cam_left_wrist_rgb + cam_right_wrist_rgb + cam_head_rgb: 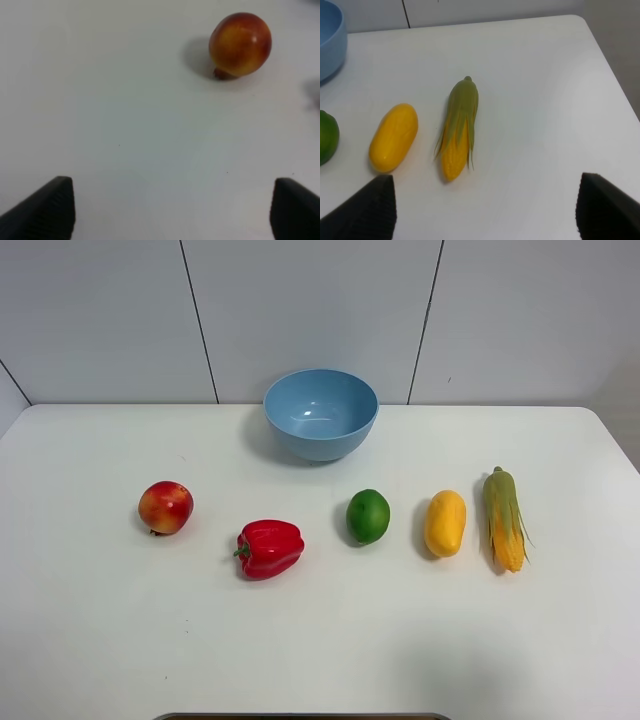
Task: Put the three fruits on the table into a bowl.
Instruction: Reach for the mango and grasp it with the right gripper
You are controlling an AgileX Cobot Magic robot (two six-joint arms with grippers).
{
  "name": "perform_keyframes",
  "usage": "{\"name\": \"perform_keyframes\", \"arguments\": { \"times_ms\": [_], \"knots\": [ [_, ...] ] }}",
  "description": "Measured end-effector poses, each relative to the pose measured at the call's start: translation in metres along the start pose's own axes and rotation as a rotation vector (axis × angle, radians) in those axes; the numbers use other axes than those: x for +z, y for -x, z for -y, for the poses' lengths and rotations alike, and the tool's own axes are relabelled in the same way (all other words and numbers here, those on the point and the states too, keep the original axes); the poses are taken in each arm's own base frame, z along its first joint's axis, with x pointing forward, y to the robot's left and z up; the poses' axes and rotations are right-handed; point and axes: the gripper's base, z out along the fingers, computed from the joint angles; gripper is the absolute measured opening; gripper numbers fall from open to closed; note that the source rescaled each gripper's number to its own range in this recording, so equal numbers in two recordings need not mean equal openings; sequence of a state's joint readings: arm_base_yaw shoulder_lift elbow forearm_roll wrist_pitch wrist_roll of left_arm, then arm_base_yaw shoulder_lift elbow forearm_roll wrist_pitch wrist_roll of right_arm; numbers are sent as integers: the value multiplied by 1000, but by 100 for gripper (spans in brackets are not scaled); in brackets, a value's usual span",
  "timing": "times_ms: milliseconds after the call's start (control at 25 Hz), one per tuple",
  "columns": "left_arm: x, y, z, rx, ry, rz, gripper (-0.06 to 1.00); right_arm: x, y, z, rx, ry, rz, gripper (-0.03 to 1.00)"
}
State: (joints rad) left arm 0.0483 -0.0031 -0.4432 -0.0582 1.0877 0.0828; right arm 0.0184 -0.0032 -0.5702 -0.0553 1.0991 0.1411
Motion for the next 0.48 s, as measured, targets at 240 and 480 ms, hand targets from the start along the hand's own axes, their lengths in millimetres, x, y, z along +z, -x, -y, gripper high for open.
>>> {"name": "perform_keyframes", "arguments": {
  "times_ms": [240,480],
  "knots": [
    [0,0,0,0,0,0,16,0,0,0,0,0,0,38],
    [0,0,0,0,0,0,16,4,5,-2,3,9,-6,38]
  ]
}}
